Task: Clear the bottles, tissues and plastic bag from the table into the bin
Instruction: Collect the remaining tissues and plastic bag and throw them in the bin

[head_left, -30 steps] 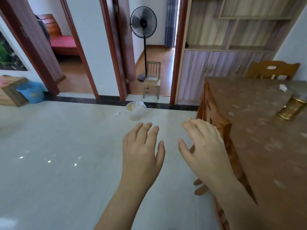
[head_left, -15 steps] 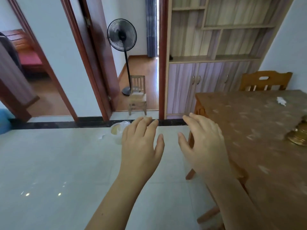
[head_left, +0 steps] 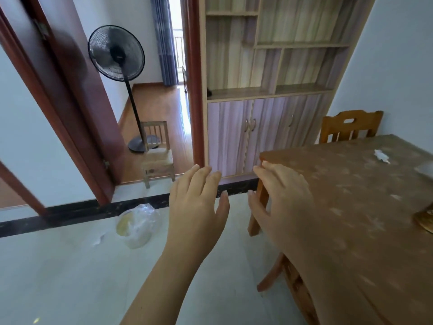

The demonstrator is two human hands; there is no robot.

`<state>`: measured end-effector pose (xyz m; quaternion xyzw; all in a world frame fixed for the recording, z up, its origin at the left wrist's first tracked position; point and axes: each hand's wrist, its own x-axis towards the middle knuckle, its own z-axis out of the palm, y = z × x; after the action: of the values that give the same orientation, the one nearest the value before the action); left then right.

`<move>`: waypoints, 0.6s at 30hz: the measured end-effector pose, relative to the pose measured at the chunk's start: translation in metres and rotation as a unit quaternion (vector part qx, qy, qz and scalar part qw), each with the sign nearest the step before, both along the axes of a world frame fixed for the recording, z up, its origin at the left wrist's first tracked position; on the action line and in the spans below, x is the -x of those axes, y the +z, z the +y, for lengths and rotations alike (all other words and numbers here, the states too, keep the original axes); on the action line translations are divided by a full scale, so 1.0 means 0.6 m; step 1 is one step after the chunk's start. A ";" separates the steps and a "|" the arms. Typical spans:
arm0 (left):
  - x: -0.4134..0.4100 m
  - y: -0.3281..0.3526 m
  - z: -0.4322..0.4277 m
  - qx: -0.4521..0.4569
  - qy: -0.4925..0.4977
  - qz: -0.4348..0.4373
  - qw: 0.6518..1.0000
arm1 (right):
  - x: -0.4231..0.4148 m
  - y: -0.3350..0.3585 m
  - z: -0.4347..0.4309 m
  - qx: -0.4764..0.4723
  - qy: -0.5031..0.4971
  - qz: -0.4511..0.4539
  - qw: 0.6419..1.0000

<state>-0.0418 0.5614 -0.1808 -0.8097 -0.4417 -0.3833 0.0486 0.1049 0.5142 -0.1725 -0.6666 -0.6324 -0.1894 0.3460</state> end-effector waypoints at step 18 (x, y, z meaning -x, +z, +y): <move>-0.196 0.011 0.547 -0.038 -0.125 0.016 0.991 | -0.182 -0.003 0.488 -0.009 -0.094 0.048 0.994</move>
<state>0.0757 0.8893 -0.1739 -0.8622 -0.3216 -0.3894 0.0383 0.2142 0.8073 -0.1745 -0.7287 -0.5476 -0.1944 0.3623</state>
